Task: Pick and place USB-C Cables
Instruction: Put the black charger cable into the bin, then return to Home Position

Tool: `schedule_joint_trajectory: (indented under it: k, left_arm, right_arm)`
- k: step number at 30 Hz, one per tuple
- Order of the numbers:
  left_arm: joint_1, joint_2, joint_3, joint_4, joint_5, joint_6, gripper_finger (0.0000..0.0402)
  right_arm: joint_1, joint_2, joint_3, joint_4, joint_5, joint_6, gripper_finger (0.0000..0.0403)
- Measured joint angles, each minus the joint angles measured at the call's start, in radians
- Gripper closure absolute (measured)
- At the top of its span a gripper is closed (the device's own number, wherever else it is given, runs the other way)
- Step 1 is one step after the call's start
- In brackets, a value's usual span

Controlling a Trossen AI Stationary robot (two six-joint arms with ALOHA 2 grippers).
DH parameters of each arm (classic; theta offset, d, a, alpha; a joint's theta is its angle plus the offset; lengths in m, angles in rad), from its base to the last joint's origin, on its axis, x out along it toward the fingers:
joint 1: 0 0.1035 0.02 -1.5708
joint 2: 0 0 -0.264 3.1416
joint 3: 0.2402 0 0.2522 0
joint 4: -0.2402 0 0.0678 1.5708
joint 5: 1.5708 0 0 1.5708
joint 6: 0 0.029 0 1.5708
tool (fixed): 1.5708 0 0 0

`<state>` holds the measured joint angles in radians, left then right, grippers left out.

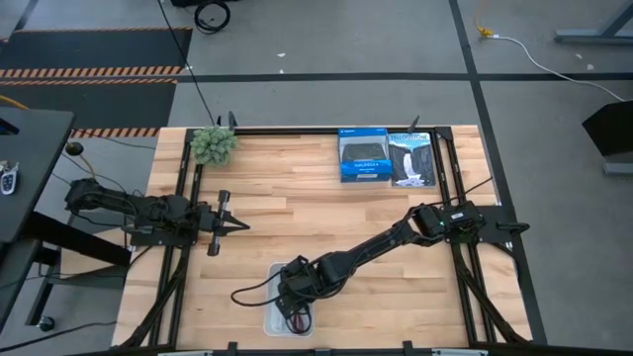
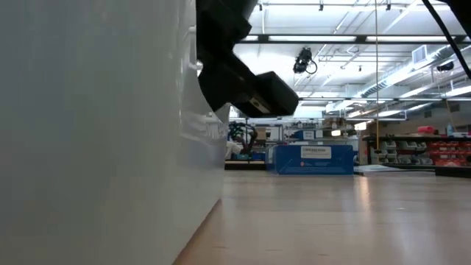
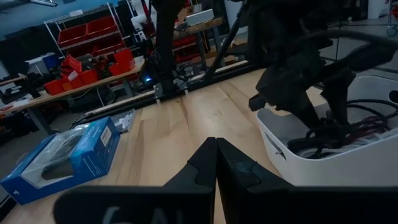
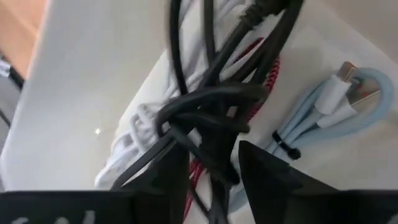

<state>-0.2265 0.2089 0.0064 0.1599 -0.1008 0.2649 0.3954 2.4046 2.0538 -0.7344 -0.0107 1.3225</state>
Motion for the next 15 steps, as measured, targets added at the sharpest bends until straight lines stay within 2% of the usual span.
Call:
schedule_joint_trajectory:
  k: [15]
  left_arm:
    - [0.000,0.000,0.000,0.000,0.000,0.000,0.0390]
  right_arm:
    - [0.004,-0.003,0.143,-0.207,-0.012,-0.097,0.0226]
